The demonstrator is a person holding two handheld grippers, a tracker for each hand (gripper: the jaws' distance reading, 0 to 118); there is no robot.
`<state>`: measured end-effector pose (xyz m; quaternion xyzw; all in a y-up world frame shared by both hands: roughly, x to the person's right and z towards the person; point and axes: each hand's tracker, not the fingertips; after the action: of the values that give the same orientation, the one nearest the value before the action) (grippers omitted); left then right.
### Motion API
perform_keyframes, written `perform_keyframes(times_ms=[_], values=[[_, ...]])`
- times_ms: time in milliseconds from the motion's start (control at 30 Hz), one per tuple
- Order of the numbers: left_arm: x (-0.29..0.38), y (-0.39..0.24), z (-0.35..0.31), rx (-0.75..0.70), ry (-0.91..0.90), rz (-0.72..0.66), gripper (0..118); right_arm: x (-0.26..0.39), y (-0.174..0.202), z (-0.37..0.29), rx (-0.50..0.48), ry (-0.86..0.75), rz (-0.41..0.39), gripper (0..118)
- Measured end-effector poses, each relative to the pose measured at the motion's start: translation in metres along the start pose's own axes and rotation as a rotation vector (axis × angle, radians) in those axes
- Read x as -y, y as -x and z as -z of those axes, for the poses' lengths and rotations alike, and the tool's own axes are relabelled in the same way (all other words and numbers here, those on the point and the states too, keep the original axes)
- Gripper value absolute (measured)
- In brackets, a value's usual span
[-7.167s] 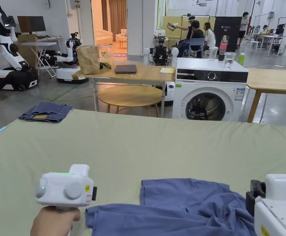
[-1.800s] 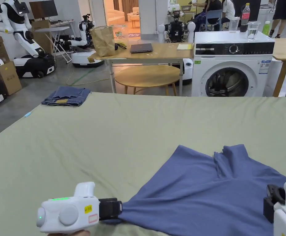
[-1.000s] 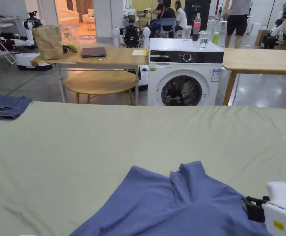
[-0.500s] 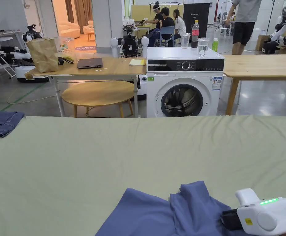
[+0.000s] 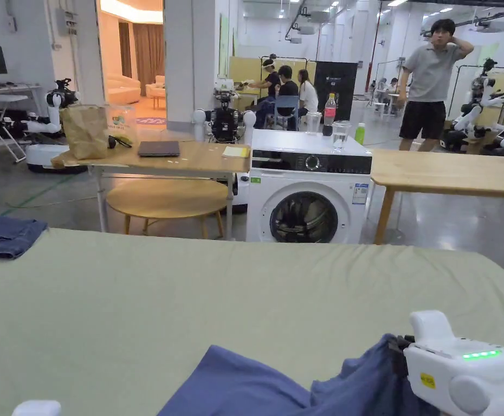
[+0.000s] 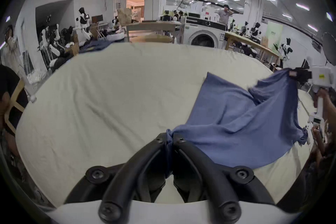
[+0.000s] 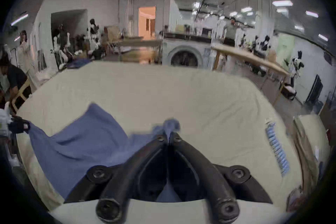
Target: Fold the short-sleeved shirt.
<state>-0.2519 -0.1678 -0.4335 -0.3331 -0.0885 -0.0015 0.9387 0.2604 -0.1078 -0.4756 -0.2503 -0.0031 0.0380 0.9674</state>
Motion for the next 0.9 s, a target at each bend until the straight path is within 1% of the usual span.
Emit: perform_keyframes(times_ms=[133, 200, 267, 367, 500, 567, 767, 900], values=[[-0.053, -0.004, -0.013, -0.021, -0.090, -0.014, 0, -0.050, -0.013, -0.052, 0.057, -0.130, 0.002, 0], [-0.087, -0.007, -0.023, -0.035, -0.135, -0.013, 0, -0.079, -0.024, -0.075, 0.082, -0.188, 0.014, 0], [-0.119, -0.009, -0.034, -0.042, -0.194, -0.019, 0, -0.106, -0.036, -0.091, 0.085, -0.245, 0.033, 0], [-0.171, -0.016, -0.044, -0.064, -0.255, -0.004, 0, -0.146, -0.048, -0.112, 0.121, -0.321, 0.011, 0], [-0.240, -0.030, -0.061, -0.110, -0.348, 0.050, 0, -0.203, -0.061, -0.131, 0.141, -0.415, 0.031, 0], [-0.273, -0.036, -0.072, -0.137, -0.390, 0.078, 0, -0.230, -0.061, -0.140, 0.156, -0.458, 0.027, 0], [-0.361, -0.038, -0.098, -0.183, -0.493, 0.095, 0, -0.304, -0.063, -0.156, 0.168, -0.575, 0.044, 0], [-0.400, -0.036, -0.114, -0.214, -0.556, 0.089, 0, -0.335, -0.063, -0.161, 0.168, -0.638, 0.075, 0]])
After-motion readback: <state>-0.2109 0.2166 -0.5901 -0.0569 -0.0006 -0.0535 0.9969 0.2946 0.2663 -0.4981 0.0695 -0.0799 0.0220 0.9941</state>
